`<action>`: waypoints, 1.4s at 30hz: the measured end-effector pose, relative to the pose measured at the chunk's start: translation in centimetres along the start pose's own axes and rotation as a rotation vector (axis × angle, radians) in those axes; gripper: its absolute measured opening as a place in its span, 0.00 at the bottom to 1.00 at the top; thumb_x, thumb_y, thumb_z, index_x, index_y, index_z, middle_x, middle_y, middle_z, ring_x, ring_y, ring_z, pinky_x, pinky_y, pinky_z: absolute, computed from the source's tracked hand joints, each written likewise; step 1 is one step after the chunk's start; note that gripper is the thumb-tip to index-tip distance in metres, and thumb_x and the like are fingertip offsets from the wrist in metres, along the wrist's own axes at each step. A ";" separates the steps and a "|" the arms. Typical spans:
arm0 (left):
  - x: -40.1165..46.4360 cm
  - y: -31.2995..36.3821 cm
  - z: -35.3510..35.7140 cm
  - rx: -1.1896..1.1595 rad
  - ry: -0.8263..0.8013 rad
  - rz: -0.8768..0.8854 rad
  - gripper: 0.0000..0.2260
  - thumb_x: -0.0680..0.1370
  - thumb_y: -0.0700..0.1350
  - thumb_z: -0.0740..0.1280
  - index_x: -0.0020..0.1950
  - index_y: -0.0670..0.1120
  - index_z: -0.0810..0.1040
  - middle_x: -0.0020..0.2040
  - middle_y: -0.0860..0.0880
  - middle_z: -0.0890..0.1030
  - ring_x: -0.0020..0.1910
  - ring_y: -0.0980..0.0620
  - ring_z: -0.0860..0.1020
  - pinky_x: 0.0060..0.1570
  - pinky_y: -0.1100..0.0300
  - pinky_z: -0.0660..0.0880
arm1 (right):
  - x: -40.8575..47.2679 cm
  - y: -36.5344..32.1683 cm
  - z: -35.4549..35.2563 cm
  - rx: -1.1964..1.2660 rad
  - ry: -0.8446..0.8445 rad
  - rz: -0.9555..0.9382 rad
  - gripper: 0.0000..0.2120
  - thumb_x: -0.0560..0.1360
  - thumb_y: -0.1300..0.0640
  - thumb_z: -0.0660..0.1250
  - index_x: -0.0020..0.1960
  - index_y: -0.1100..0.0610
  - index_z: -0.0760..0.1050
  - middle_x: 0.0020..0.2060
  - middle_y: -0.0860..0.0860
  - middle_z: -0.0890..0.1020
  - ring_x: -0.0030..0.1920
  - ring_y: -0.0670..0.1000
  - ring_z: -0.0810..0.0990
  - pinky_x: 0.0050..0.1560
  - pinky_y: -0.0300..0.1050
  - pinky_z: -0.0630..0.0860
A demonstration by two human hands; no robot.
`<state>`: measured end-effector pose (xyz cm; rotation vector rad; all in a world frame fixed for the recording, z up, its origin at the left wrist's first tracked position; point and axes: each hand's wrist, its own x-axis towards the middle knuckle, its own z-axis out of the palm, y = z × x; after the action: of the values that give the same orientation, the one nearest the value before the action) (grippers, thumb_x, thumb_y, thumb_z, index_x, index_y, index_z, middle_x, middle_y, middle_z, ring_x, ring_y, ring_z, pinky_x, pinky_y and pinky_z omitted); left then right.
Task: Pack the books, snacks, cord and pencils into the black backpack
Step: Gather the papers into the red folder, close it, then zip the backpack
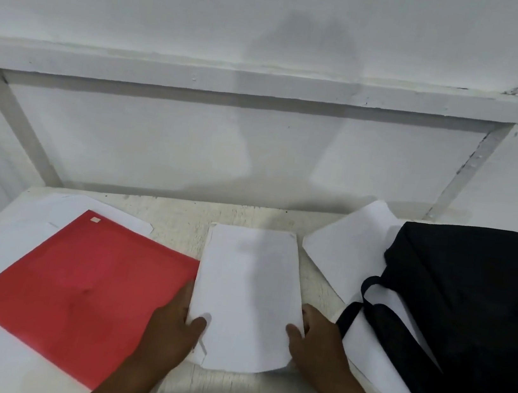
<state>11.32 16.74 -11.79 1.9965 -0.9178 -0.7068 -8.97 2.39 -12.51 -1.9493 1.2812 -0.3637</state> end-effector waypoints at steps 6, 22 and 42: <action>0.5 -0.2 -0.2 0.327 0.008 -0.082 0.26 0.77 0.50 0.68 0.74 0.50 0.69 0.58 0.52 0.81 0.52 0.54 0.82 0.51 0.57 0.78 | 0.6 0.7 -0.9 -0.116 -0.062 -0.031 0.12 0.79 0.52 0.67 0.39 0.48 0.67 0.32 0.42 0.70 0.31 0.39 0.70 0.33 0.30 0.70; 10.2 10.8 10.9 0.519 0.019 0.200 0.21 0.79 0.56 0.66 0.69 0.51 0.74 0.66 0.49 0.76 0.65 0.47 0.71 0.59 0.52 0.71 | 5.6 4.6 -10.6 -0.114 0.189 -0.179 0.14 0.75 0.55 0.71 0.60 0.53 0.79 0.51 0.43 0.78 0.49 0.42 0.76 0.55 0.35 0.74; 19.6 13.8 17.1 0.410 -0.004 0.215 0.06 0.75 0.46 0.70 0.47 0.50 0.74 0.39 0.55 0.79 0.42 0.49 0.79 0.49 0.53 0.73 | 12.7 3.3 -14.9 -0.503 0.577 -0.259 0.34 0.66 0.54 0.77 0.70 0.53 0.72 0.75 0.56 0.66 0.76 0.61 0.60 0.75 0.59 0.57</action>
<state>5.22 -12.08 -11.87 2.1994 -1.3417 -0.4256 -14.24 -15.90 -6.99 -2.5648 1.5878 -0.8478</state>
